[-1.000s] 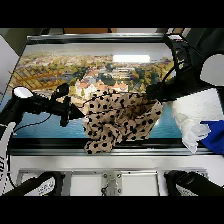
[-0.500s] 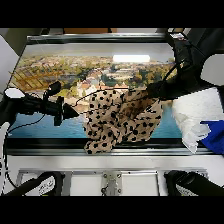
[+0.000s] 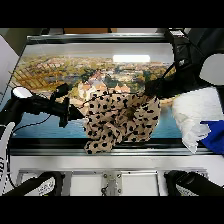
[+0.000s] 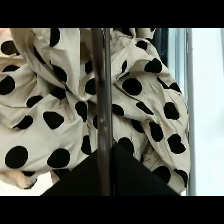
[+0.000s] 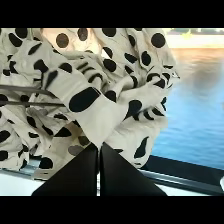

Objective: Fold the clothes and pants, and hang the long-sleeved shirts on hangers.

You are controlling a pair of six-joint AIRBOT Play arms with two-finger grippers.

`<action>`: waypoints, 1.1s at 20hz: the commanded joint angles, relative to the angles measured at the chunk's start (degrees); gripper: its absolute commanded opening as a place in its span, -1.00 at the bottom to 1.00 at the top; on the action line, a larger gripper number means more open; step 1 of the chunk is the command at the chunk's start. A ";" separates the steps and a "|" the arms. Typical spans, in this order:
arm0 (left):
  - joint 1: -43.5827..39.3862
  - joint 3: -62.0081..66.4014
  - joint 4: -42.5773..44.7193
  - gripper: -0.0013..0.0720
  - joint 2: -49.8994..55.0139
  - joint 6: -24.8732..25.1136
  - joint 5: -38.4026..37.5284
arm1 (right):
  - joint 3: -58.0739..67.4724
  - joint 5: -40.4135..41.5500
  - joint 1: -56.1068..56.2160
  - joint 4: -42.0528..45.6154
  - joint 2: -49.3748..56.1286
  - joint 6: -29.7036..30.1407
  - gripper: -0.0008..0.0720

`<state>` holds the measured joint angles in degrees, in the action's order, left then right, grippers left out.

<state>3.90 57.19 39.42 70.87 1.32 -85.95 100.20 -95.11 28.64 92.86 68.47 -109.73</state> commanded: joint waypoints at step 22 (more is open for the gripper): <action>-7.58 0.00 -0.44 -0.94 3.48 0.35 2.73 | 0.02 12.61 12.98 -6.62 6.16 0.39 -0.96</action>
<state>-3.64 57.19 38.94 74.30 1.72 -83.13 100.20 -82.87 41.34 86.87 74.37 -109.34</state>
